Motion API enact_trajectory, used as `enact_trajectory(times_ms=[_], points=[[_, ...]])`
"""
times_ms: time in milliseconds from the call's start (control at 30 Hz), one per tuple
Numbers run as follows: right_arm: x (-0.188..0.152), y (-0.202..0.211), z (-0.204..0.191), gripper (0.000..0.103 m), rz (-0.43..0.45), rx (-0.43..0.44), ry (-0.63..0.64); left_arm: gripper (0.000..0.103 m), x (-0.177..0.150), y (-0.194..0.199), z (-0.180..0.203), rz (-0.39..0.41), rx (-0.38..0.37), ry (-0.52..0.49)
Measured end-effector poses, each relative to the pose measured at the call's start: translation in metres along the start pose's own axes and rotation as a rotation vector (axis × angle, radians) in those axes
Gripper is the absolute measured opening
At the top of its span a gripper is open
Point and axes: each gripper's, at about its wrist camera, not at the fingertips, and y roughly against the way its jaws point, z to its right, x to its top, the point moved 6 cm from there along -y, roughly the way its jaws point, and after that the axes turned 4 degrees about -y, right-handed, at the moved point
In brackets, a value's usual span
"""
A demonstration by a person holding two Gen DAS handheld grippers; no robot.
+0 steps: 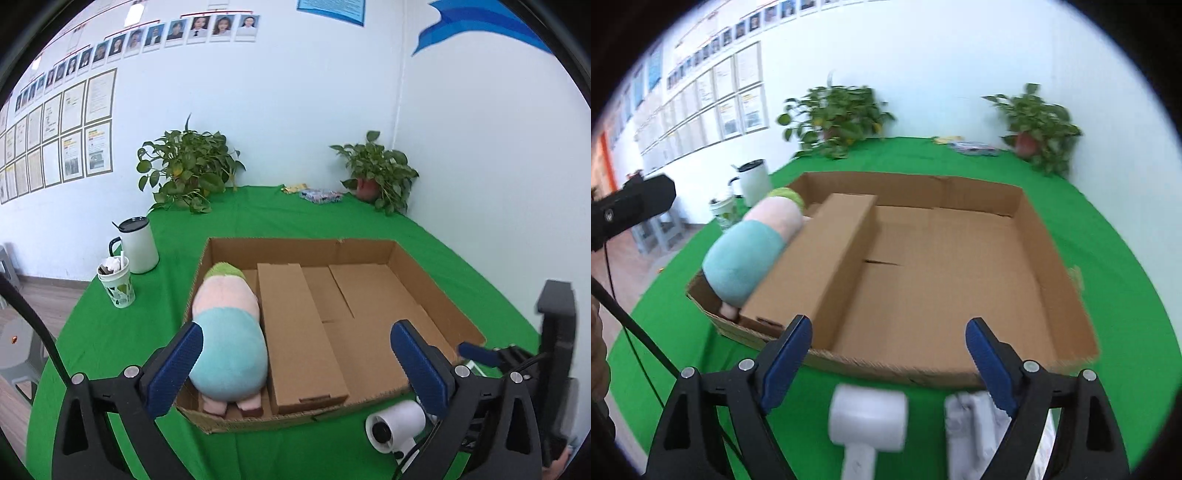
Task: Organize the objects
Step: 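Withdraw the right tool from the tray toward the white hair dryer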
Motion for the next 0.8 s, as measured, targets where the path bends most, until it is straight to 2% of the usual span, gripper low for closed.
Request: enact_trajectory(times_ms=[100,133,200,233,267,300,367,400,433,467,500,533,567,700,800], points=[[-0.011,0.018,0.02,0.084,0.015,0.008,-0.075,0.102,-0.014,0.0,0.019,-0.015,0.001,-0.033],[-0.015,0.024,0.025,0.08,0.024,0.003,-0.084,0.099,-0.019,-0.001,0.025,-0.026,-0.003,-0.036],[-0.02,0.031,0.03,0.056,0.034,-0.016,-0.076,0.069,-0.029,-0.006,0.036,-0.067,-0.032,-0.034],[-0.023,0.033,0.031,0.043,0.03,-0.026,-0.069,0.037,-0.035,-0.011,0.041,-0.105,-0.052,-0.036],[-0.025,0.034,0.033,0.04,0.026,-0.032,-0.064,0.014,-0.042,-0.016,0.044,-0.145,-0.064,-0.041],[-0.027,0.034,0.034,0.041,0.024,-0.035,-0.063,0.011,-0.048,-0.02,0.047,-0.168,-0.061,-0.046],[-0.033,0.038,0.038,0.043,0.019,-0.038,-0.071,0.011,-0.054,-0.019,0.054,-0.156,-0.067,-0.052],[-0.035,0.037,0.04,0.05,0.005,-0.035,-0.077,0.014,-0.055,-0.016,0.057,-0.143,-0.069,-0.055],[-0.039,0.037,0.042,0.072,-0.012,-0.036,-0.082,0.034,-0.056,-0.013,0.06,-0.131,-0.062,-0.059],[-0.042,0.035,0.044,0.087,-0.025,-0.036,-0.09,0.079,-0.055,-0.009,0.06,-0.12,-0.046,-0.062],[-0.045,0.036,0.046,0.088,-0.026,-0.031,-0.098,0.097,-0.054,-0.005,0.06,-0.1,-0.041,-0.054],[-0.049,0.036,0.046,0.087,-0.03,-0.027,-0.106,0.102,-0.053,0.002,0.059,-0.058,-0.051,-0.034],[-0.052,0.035,0.047,0.087,-0.039,-0.026,-0.108,0.102,-0.051,0.006,0.058,-0.047,-0.059,-0.023],[-0.063,0.035,0.045,0.088,-0.056,0.006,-0.094,0.102,-0.054,0.01,0.049,-0.086,-0.054,0.012],[-0.071,0.04,0.035,0.088,-0.052,0.098,-0.036,0.102,-0.059,0.012,0.04,-0.117,-0.083,0.06]])
